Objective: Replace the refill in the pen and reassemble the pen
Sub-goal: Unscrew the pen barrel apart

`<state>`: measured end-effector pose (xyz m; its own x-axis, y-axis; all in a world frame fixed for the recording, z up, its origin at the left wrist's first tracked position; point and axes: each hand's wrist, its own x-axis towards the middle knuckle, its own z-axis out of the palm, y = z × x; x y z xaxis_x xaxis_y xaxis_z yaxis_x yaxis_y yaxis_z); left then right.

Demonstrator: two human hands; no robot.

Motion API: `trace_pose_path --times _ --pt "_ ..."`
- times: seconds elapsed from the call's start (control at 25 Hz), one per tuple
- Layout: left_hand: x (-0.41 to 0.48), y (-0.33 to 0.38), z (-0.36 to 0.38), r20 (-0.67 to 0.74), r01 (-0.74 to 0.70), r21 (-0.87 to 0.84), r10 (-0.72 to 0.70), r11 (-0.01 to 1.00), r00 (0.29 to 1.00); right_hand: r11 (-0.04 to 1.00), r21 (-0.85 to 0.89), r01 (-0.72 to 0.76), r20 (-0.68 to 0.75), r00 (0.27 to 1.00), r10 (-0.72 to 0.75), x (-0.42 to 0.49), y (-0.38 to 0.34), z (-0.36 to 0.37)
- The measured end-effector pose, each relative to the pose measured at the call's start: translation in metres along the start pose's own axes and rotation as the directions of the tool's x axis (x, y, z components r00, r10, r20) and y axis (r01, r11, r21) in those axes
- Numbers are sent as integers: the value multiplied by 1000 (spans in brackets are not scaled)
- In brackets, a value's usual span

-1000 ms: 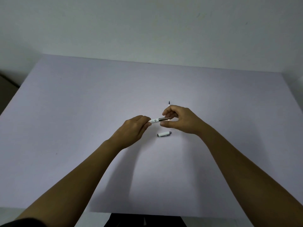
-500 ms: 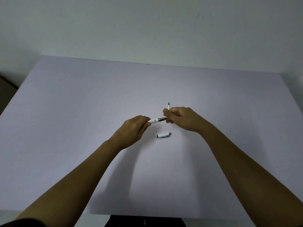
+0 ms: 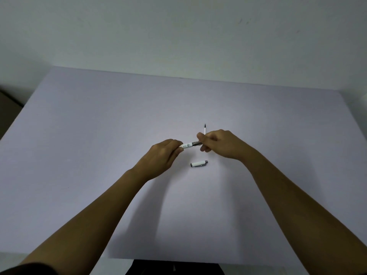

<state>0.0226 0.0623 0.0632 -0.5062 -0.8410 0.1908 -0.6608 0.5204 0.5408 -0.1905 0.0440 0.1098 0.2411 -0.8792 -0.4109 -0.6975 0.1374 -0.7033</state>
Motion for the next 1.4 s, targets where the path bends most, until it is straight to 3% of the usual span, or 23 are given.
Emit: trace_pose_path --times 0.2,0.48,0.72,0.84,1.0,1.12,1.24,1.4 --pt "-3 1 0 -7 26 -12 -26 1000 1000 976 152 156 -39 988 -152 0 -3 -4" --pt "-3 0 -5 -68 153 -84 -159 985 985 861 470 196 -182 976 -123 2 2 -10" --pt "-6 1 -4 -59 197 -126 -205 972 977 542 823 168 -258 962 94 10 19 -5" --pt "-9 0 -1 -59 238 -150 -249 960 967 555 827 89 -306 899 312 16 41 6" --pt "-8 0 3 -57 252 -165 -265 954 963 682 707 -184 -280 813 510 21 82 67" --pt "-5 1 3 -52 250 -164 -261 954 964 708 635 -309 -306 741 598 24 94 103" --pt "-2 -1 2 -58 249 -158 -261 956 964 669 650 -361 -312 675 668 27 92 116" --pt "-3 -4 0 -54 250 -141 -259 958 964 695 563 -447 -348 634 690 32 89 122"
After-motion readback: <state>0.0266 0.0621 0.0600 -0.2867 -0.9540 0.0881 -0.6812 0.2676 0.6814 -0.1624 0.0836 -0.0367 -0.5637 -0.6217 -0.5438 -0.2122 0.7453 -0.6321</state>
